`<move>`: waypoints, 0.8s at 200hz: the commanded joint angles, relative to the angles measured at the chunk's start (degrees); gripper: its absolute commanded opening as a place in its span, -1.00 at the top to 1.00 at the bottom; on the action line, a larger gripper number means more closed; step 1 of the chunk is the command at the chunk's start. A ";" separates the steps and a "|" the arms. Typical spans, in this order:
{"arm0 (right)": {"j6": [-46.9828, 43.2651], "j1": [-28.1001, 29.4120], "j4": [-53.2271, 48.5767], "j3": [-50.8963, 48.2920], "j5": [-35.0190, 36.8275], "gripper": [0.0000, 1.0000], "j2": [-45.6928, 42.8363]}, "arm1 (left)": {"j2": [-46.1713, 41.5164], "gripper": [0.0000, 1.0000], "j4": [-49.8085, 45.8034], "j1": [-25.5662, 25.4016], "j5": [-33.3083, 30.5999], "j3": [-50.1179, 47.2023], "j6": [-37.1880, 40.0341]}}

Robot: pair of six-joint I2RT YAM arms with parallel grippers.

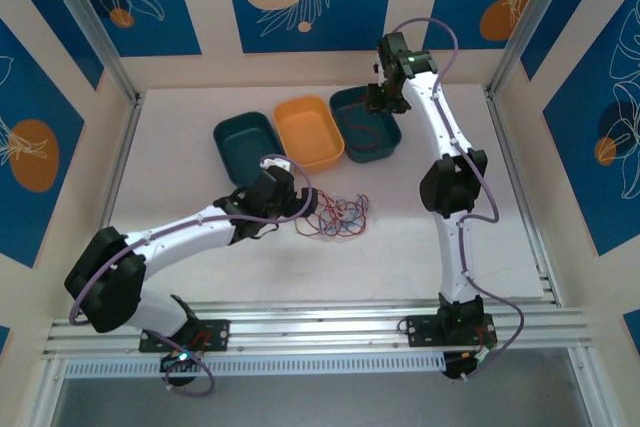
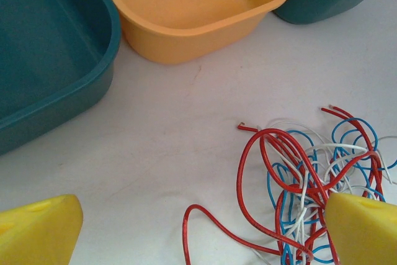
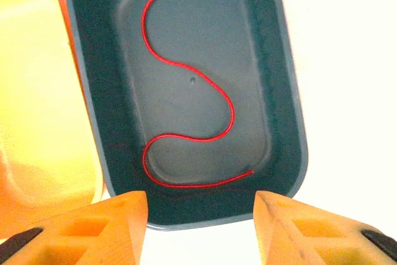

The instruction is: Untangle the cables

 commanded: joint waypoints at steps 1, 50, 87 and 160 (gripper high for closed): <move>1.94 -0.15 1.98 -2.85 2.59 0.02 -2.49 | -0.02 -1.00 -0.18 -0.11 0.13 1.89 0.38; 4.78 -0.20 7.55 -7.47 2.57 0.09 -3.55 | 0.32 -1.00 -0.17 -0.11 0.26 2.38 0.56; 6.08 0.76 9.51 -11.80 1.21 0.13 -4.83 | -0.17 -1.00 -0.52 -0.13 -0.06 2.38 0.66; 9.94 9.11 20.38 -44.71 -5.35 0.15 -24.20 | -3.64 -1.00 -0.54 1.81 -0.83 -0.41 -3.17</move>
